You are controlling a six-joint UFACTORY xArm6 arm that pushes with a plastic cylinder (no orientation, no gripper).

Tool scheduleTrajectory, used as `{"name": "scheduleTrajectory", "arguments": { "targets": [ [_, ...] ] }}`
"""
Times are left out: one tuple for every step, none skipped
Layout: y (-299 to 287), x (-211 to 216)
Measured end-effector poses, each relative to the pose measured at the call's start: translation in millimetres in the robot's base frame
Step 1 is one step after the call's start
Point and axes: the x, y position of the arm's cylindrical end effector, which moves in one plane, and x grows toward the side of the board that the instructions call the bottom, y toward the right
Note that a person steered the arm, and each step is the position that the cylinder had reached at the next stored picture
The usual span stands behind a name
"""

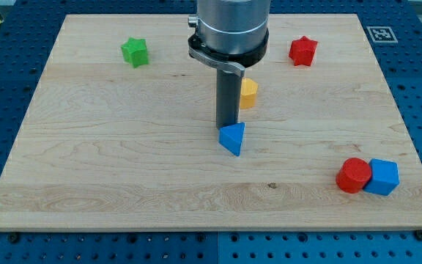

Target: Push the blue triangle left of the red circle

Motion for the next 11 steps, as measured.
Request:
{"name": "scheduleTrajectory", "arguments": {
  "targets": [
    [14, 8],
    [21, 23],
    [-18, 28],
    [-75, 45],
    [-70, 51],
    [-31, 51],
    [17, 51],
    [55, 56],
    [87, 69],
    [120, 79],
    [135, 80]
  ]
}}
